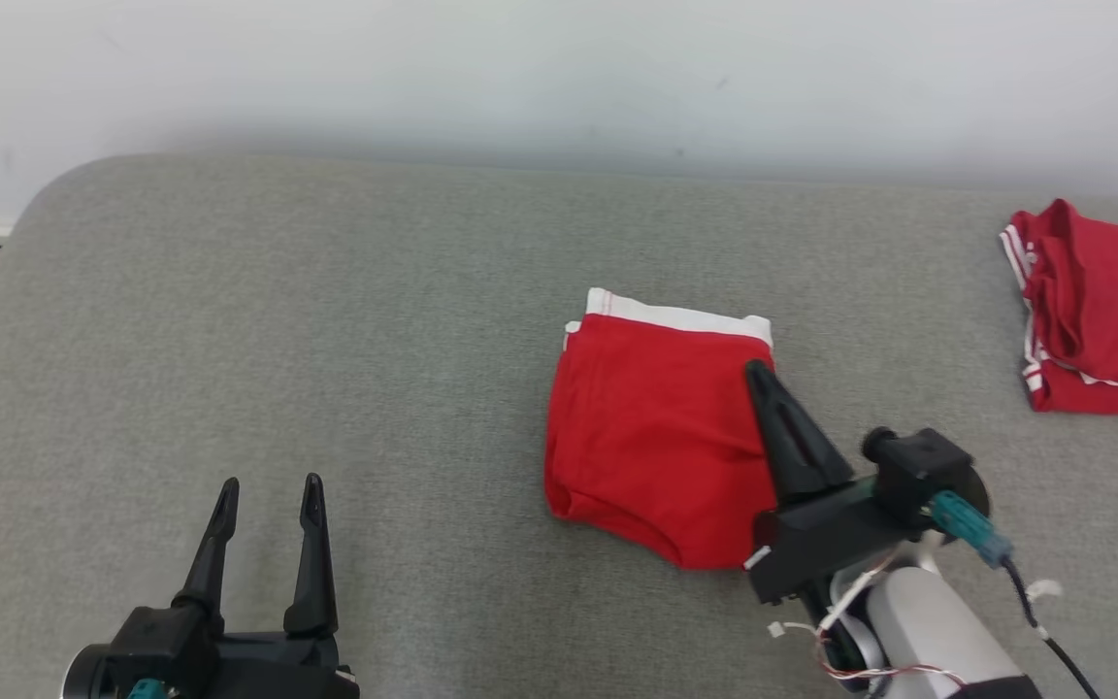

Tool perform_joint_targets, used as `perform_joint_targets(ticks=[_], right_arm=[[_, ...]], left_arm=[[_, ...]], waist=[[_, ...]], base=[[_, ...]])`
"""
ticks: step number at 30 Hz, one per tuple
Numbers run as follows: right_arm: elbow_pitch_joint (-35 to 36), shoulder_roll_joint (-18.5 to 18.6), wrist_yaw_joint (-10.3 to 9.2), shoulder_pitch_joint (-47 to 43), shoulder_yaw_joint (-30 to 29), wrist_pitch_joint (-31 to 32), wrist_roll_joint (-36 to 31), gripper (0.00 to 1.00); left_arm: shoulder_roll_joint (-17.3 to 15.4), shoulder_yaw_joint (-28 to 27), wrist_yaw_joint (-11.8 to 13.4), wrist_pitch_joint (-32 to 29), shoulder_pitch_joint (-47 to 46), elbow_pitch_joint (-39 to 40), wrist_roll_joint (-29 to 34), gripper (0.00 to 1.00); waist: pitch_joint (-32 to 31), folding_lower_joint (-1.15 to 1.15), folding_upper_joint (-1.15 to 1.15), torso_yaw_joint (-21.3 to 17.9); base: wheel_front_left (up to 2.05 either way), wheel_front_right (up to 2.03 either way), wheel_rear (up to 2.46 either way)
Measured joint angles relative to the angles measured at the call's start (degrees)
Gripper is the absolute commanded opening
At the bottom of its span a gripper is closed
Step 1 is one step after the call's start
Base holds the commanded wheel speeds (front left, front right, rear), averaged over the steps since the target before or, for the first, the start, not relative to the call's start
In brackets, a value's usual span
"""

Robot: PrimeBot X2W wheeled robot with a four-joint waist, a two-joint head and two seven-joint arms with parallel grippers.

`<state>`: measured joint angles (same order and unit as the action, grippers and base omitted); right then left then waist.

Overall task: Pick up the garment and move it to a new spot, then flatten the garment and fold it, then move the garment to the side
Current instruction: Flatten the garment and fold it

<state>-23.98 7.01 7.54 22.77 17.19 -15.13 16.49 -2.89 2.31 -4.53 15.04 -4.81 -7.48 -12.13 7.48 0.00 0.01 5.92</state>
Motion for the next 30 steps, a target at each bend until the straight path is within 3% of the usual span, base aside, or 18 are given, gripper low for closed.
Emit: perform_joint_targets(ticks=[13,19,20,21,22,30], right_arm=[[10.36,-1.04,0.0,-11.9,-14.95,0.0,-4.41,0.0],[13.28,-2.79,0.01,-16.82,-18.05,0.0,-5.55,0.0],[13.55,-2.99,0.01,-17.43,-18.36,0.0,-5.61,0.29],[13.8,-3.14,0.01,-18.06,-18.58,0.0,-5.68,0.36],[13.99,-3.26,0.0,-18.53,-18.57,0.0,-5.99,1.0],[15.12,-3.98,0.01,-20.89,-19.73,0.0,-6.76,1.0]], left_arm=[[0.0,-1.51,-0.52,0.0,0.8,0.51,1.82,1.0],[0.0,-1.72,-0.54,0.0,1.52,0.96,2.47,1.0],[0.0,-1.7,-0.54,0.0,1.69,1.02,2.87,1.0],[0.01,-1.68,-0.54,0.0,1.99,1.1,3.18,1.0],[0.01,-1.71,-0.53,0.0,2.31,1.11,3.33,1.0],[0.0,-1.8,-0.49,0.0,3.72,1.76,4.68,1.0]], waist=[[-1.07,0.0,0.0,-5.3],[-1.78,0.0,0.0,-6.51],[-1.93,0.0,0.0,-6.62],[-2.11,0.0,0.0,-6.68],[-2.27,0.0,0.0,-6.73],[-2.93,-0.01,0.0,-7.02]], base=[[0.0,0.0,0.0],[0.0,0.0,0.0],[0.0,0.0,0.0],[0.0,0.0,0.0],[0.0,0.0,0.0],[0.0,0.0,0.0]])
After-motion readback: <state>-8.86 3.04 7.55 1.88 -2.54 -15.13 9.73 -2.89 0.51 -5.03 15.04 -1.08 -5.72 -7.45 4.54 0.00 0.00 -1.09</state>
